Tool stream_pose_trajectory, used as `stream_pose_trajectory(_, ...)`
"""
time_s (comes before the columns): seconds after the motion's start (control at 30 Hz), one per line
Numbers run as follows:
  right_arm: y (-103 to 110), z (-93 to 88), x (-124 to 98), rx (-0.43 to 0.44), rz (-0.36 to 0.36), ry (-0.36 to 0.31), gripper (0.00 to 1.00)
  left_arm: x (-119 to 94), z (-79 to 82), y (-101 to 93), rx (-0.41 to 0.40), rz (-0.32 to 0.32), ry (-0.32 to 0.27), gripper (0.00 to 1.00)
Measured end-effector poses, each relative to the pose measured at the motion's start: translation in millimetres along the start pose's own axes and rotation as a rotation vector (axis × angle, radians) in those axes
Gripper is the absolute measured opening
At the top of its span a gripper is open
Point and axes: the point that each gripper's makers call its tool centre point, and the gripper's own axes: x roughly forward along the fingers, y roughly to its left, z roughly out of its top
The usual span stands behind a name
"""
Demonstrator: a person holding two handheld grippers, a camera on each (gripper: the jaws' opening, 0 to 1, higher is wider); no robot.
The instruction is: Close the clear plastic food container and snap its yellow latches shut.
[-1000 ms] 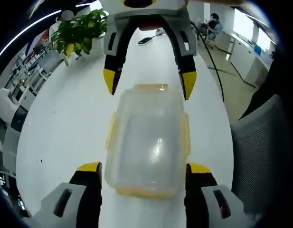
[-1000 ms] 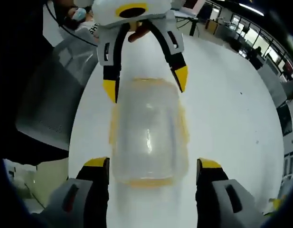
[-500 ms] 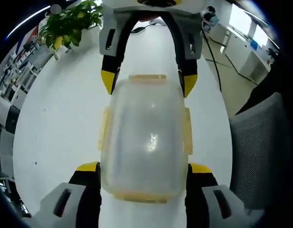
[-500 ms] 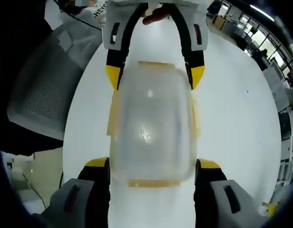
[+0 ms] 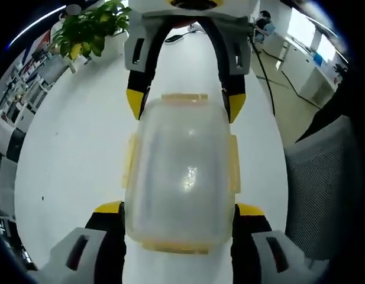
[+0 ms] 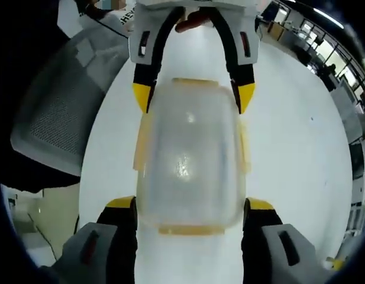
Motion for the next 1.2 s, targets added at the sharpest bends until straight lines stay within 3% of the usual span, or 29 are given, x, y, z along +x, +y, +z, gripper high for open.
stream_pose_trajectory(0.27, 3.8, 20.3, 9.0, -0.058, 0.017, 0.031, 0.7, -9.4, -20.2, -7.4, -0.06, 0.015, -0.009, 0.71)
stream_pose_trajectory(0.47, 4.7, 42.2, 17.2, -0.07, 0.02, 0.012, 0.7, -19.2, -40.3, -9.8, -0.072, 0.025, 0.004, 0.71)
stream_pose_trajectory(0.67, 5.4, 65.5, 26.5, -0.062, 0.014, 0.012, 0.7, -28.8, -66.4, -7.1, -0.052, 0.031, 0.057, 0.71)
stream_pose_trajectory(0.83, 4.5, 84.4, 35.2, -0.056, 0.007, 0.04, 0.71, -37.6, -83.4, -5.4, -0.051, 0.035, 0.039, 0.71)
stream_pose_trajectory(1.2, -4.7, 116.3, 48.2, -0.035, -0.002, 0.062, 0.71, -49.0, -114.0, 7.7, -0.021, 0.027, 0.071, 0.72)
